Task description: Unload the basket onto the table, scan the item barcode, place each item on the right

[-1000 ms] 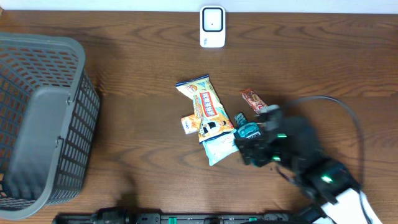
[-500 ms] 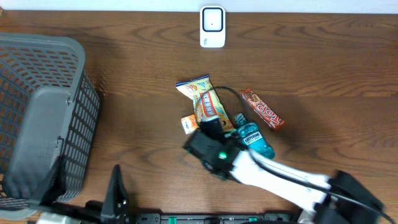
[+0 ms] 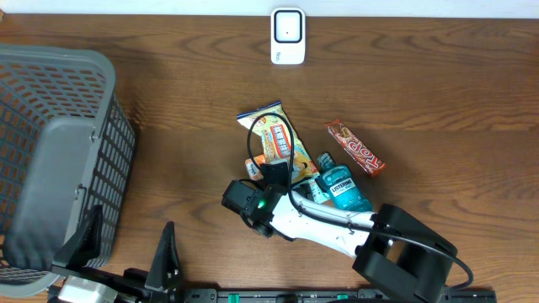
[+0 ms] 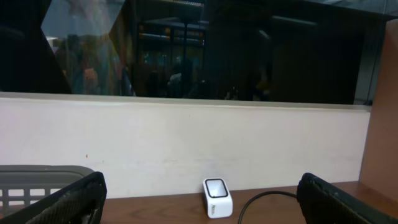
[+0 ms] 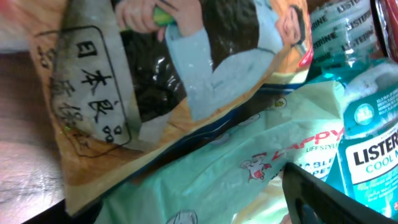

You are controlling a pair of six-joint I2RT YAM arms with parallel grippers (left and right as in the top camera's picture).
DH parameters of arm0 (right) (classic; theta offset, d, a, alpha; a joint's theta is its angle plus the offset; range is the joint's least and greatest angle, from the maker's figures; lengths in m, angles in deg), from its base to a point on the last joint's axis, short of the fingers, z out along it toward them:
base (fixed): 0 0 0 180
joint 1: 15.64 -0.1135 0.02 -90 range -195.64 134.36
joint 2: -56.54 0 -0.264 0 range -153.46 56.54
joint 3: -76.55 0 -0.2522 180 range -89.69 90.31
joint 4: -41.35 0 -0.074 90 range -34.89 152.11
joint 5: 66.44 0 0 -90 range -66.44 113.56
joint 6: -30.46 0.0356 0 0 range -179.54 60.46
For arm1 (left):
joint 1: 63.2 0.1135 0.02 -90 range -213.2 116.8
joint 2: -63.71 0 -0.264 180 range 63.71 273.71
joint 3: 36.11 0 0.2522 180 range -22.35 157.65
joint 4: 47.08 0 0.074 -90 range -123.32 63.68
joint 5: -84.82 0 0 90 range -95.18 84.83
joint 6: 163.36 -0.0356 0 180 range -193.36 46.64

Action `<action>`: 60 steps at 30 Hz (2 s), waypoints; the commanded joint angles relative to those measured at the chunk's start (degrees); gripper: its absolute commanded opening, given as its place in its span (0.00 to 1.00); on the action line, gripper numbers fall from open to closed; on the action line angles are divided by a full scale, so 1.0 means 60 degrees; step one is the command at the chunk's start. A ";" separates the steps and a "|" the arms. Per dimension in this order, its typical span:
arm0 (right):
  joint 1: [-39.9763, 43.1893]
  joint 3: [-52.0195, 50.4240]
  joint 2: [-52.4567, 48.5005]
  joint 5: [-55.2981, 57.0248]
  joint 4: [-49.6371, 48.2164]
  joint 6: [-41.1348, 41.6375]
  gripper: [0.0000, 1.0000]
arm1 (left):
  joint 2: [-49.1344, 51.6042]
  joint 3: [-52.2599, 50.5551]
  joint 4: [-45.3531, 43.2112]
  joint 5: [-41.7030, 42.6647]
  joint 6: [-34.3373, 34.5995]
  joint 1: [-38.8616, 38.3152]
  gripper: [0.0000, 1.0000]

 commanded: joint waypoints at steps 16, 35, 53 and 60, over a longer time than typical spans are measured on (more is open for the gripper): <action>0.0102 0.0940 -0.0550 -0.0532 0.1231 0.0856 0.08 | -0.0004 -0.0120 0.0211 0.0186 0.0120 0.0040 0.98; 0.1399 0.1585 0.4051 -0.4044 0.1887 -0.1344 0.01 | -0.0004 -0.0317 0.0444 0.0193 0.0117 0.0040 0.98; 0.4554 0.1155 0.4936 -1.2327 0.0718 -0.5850 0.01 | -0.0004 -0.3217 -0.0499 0.1581 -0.0386 0.0040 0.98; 0.6233 -0.0240 0.4907 -1.5948 -0.0397 -0.7759 0.01 | -0.0004 -0.3377 -0.0492 0.1581 -0.0386 0.0040 0.98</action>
